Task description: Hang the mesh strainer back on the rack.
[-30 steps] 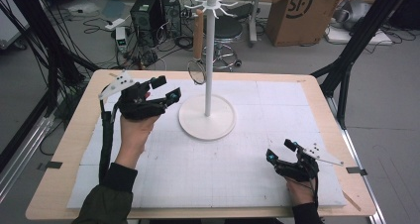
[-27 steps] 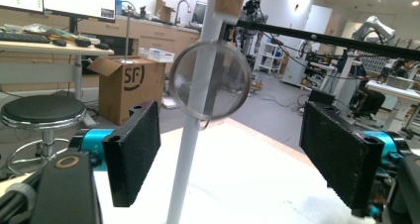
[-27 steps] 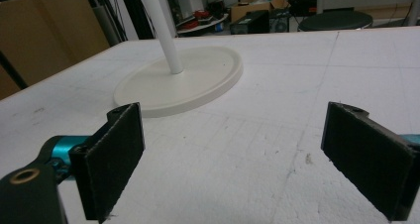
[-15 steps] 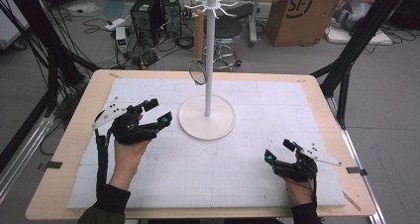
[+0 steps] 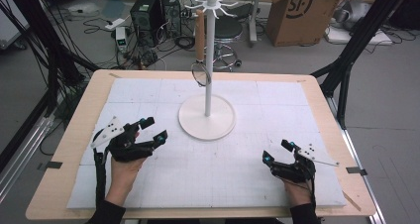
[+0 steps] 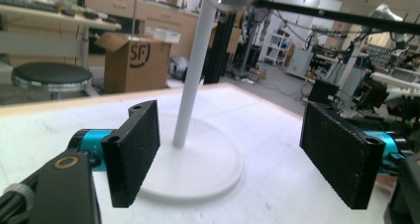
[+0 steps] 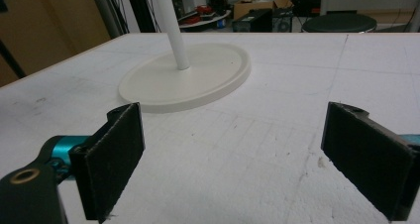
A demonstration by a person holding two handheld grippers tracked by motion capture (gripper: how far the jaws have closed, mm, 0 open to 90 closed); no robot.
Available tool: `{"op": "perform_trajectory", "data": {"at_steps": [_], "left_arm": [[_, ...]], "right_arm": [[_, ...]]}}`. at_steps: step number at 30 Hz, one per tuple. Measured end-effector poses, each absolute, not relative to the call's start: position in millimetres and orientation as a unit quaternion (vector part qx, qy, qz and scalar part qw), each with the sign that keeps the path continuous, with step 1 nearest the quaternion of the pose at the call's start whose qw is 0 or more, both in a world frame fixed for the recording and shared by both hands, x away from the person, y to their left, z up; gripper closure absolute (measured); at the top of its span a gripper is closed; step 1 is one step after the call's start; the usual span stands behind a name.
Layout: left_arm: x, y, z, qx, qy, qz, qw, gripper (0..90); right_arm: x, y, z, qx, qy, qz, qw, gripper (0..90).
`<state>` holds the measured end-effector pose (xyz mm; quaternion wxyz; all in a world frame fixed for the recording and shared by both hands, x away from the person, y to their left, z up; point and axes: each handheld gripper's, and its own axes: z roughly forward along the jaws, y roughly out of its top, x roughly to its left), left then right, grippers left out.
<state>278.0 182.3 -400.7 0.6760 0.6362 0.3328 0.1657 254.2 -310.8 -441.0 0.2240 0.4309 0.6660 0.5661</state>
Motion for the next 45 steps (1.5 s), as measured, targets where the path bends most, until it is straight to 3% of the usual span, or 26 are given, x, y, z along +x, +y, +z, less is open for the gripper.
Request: {"op": "perform_trajectory", "data": {"at_steps": [22,45], "left_arm": [[259,182,-439,0.68,0.347,0.169,0.624,22.5],[261,174,-443,0.69,0.348,0.171,0.611,22.8]], "right_arm": [[261,-302,-440,0.422,0.673,0.565,0.224,8.8],[259,-298,-440,0.411,0.682,0.564,0.22,8.8]]}}
